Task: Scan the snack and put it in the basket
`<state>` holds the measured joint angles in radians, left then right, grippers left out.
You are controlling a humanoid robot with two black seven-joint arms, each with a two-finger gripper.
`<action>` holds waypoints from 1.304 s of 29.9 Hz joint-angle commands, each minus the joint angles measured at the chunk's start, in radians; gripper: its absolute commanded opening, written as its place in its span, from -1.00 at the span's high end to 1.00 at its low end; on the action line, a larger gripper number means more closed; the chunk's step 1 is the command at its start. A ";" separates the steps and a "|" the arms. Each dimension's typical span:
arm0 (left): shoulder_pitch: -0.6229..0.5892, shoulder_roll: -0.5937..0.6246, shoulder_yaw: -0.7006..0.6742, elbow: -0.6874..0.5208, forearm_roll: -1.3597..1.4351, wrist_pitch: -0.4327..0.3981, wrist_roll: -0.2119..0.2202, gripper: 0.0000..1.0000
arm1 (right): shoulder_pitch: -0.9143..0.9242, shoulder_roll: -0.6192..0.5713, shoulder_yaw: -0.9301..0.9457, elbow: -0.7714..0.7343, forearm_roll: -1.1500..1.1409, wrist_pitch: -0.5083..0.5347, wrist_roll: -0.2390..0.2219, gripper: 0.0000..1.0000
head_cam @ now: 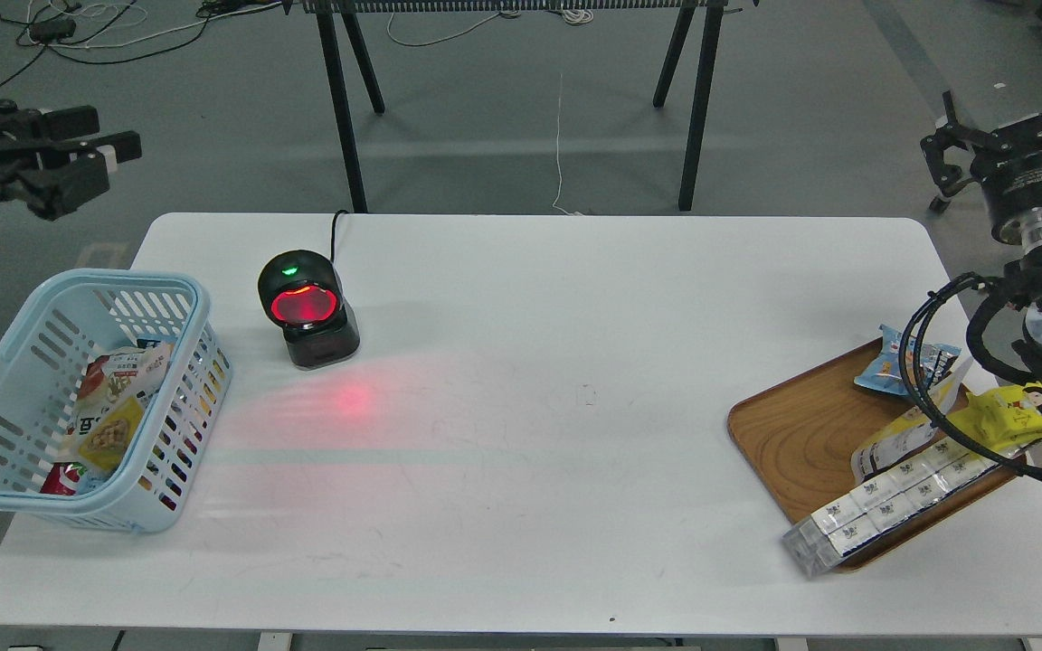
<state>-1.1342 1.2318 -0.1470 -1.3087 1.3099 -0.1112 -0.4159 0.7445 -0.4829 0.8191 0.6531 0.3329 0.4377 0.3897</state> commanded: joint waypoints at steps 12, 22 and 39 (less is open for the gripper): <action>0.002 -0.497 -0.358 0.641 -1.088 -0.338 0.218 -0.63 | 0.098 -0.026 0.000 -0.003 0.000 -0.042 -0.009 -0.98; 0.011 -0.774 -0.499 0.922 -1.403 -0.377 0.279 -0.97 | 0.093 -0.028 -0.003 -0.004 0.000 -0.034 -0.008 -0.98; 0.096 -0.959 -0.615 1.022 -1.549 -0.377 0.236 -0.98 | 0.096 0.107 0.037 -0.181 0.002 0.051 -0.022 -0.98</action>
<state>-1.0543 0.2780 -0.7622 -0.2805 -0.2364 -0.4887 -0.1777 0.8377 -0.3994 0.8381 0.4852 0.3342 0.4880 0.3651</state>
